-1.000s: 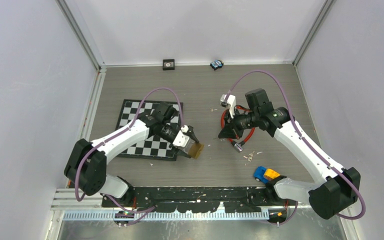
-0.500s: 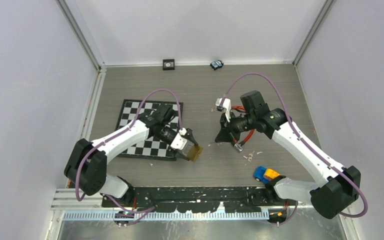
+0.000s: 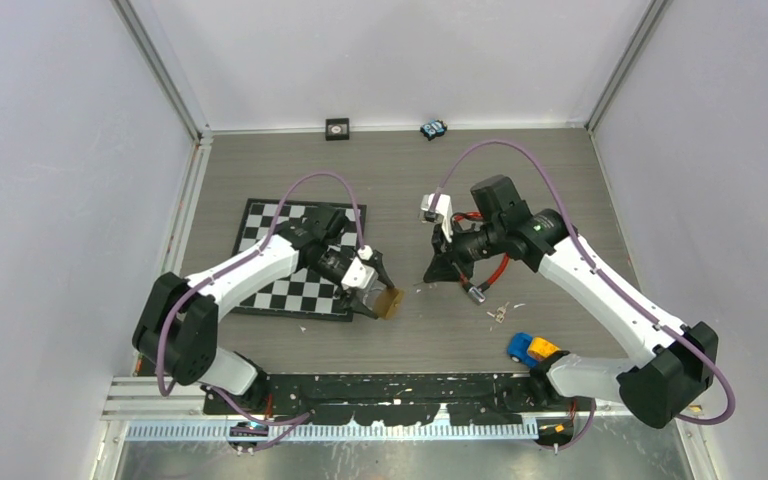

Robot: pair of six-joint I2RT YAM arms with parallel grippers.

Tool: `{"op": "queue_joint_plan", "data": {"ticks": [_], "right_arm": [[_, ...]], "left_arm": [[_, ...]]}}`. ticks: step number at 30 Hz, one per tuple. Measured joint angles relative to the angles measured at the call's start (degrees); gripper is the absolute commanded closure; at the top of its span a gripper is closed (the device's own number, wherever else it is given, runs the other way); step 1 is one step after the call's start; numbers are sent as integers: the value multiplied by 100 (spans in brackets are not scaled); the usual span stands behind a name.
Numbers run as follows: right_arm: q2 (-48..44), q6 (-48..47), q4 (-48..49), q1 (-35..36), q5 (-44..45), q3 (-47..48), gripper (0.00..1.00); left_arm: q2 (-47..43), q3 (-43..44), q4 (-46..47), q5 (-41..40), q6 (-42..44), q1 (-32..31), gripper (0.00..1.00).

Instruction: Unlock with the key

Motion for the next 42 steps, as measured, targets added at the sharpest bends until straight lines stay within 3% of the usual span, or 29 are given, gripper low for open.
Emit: {"op": "queue_joint_plan", "data": {"ticks": [4,12,18,28,35,42], "right_arm": [[-55,-37,11,133,142,31,99],[105,737,439,149,385,33,99],[358,920,507,146,507,61,99],[-243,-680,321,186,706,68,99],[-549,-1891,-2,717,1163,142,99],[-546,-2446,-278,1180,1602,420,99]], "left_arm": [[74,92,74,48,-330,39,100],[-50,52,1150,-664,-1976,39,100],[-358,7,1364,-848,-2404,50,100],[-345,48,796,-232,-2367,48,100],[-61,409,260,74,-2382,48,100],[437,1080,-468,208,-2225,48,100]]}}
